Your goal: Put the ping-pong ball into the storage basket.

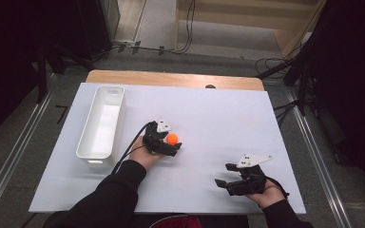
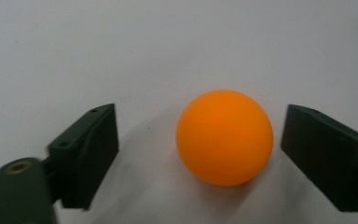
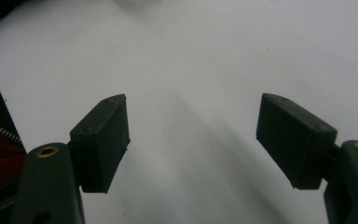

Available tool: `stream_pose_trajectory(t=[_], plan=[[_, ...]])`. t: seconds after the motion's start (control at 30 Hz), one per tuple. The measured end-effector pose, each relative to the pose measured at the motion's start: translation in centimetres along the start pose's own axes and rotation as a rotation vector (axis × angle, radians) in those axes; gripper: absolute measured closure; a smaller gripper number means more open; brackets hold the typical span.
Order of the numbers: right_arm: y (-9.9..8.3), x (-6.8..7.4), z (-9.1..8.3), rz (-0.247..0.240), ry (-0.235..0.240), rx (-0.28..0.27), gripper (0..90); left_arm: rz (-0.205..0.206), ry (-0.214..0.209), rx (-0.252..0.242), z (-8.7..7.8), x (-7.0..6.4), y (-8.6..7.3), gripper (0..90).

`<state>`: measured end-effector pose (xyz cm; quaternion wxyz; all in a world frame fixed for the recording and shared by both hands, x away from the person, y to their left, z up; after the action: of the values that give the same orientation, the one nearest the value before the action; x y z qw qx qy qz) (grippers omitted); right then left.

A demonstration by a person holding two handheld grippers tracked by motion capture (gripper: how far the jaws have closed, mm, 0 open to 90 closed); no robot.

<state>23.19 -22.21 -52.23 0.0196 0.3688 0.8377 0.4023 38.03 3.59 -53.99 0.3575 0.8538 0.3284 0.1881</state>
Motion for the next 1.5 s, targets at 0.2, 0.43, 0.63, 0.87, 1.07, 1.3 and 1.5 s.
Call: stream_pose_trajectory(t=[0.2, 0.43, 0.63, 0.87, 1.07, 1.3, 1.5], plan=[[-0.04, 0.01, 0.00, -0.003, -0.001, 0.004, 24.0, 0.034, 0.012, 0.000, 0.00, -0.35, -0.02, 24.2], [-0.05, -0.02, -0.01, -0.005, -0.001, 0.003, 24.0, 0.040, 0.016, -0.003, 0.00, -0.40, -0.03, 35.2], [-0.07, -0.02, -0.03, -0.005, -0.001, 0.003, 24.0, 0.040, 0.007, -0.009, 0.00, -0.52, -0.02, 42.3], [-0.07, 0.00, 0.01, -0.004, -0.002, 0.002, 24.0, 0.061, -0.002, -0.010, -0.07, -0.59, -0.03, 49.7], [-0.08, -0.01, 0.01, -0.004, -0.002, 0.004, 24.1, 0.060, -0.002, -0.009, -0.09, -0.61, -0.03, 50.0], [-0.07, 0.01, 0.03, -0.004, 0.000, 0.004, 24.1, 0.049, -0.002, -0.010, -0.11, -0.52, 0.00, 50.0], [-0.06, 0.00, 0.01, -0.002, 0.000, 0.004, 24.0, 0.051, -0.005, -0.010, -0.11, -0.52, 0.01, 50.0]])
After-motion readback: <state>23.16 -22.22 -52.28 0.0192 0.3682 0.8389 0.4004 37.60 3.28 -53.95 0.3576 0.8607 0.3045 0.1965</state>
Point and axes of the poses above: each handheld gripper's, and its own axes: z roughly forward along the jaws, y roughly out of its top, x roughly to its left, the point moved 4 cm from there along z, roughly forward along the jaws, and after that the axes turned 6 degrees about y, right-handed, at the moved point
